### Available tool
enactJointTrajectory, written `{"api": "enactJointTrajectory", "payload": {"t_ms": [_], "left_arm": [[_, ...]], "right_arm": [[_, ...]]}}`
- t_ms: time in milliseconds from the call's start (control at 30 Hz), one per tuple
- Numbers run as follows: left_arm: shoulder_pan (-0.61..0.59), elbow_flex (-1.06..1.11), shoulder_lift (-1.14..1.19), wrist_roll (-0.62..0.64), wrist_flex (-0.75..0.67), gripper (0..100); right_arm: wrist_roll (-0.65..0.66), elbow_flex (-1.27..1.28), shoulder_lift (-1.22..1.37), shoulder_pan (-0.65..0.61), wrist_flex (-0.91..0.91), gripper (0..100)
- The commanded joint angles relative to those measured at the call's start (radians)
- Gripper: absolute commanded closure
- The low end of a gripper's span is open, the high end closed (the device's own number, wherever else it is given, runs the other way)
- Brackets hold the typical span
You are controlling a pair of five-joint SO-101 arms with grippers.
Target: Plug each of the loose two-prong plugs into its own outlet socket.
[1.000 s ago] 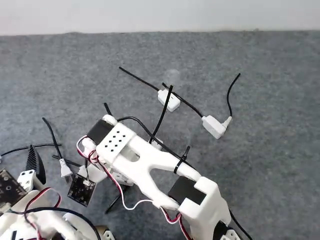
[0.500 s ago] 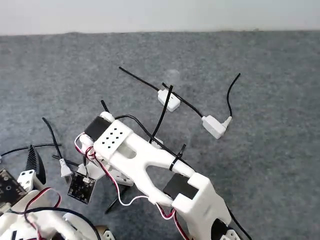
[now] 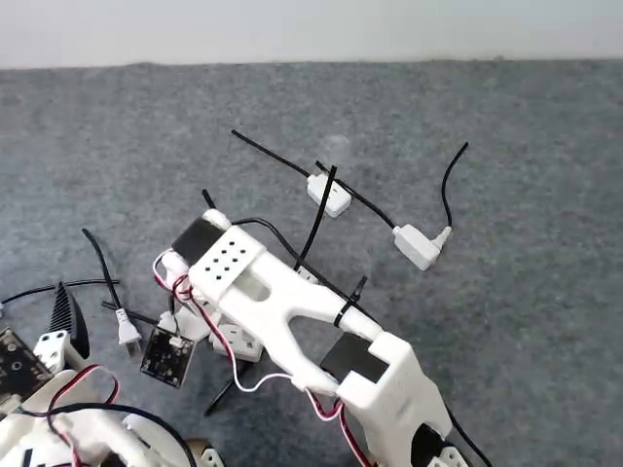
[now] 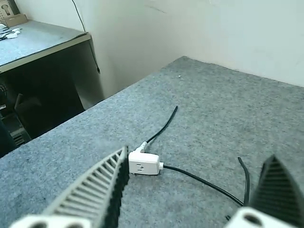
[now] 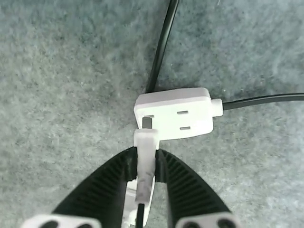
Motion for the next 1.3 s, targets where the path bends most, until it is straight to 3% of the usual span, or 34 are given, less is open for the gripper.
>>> {"api": "enactJointTrajectory", "payload": {"t_ms": [0,933,1267], "left_arm": [[0.003,-0.028,-0.014,-0.014,0.014,59],[0.003,-0.013,-0.014,-0.014,0.008,59],[0.002,-0.018,-0.014,-0.014,0.008,59]], "right_arm": [[0.032,-0.046,-0.01,0.019,0.019,99.0],[0.11,-0.137,0.13,-0.025,0.084,99.0],[-0.032,-0.133,0.13,-0.025,0.076,99.0]]}}
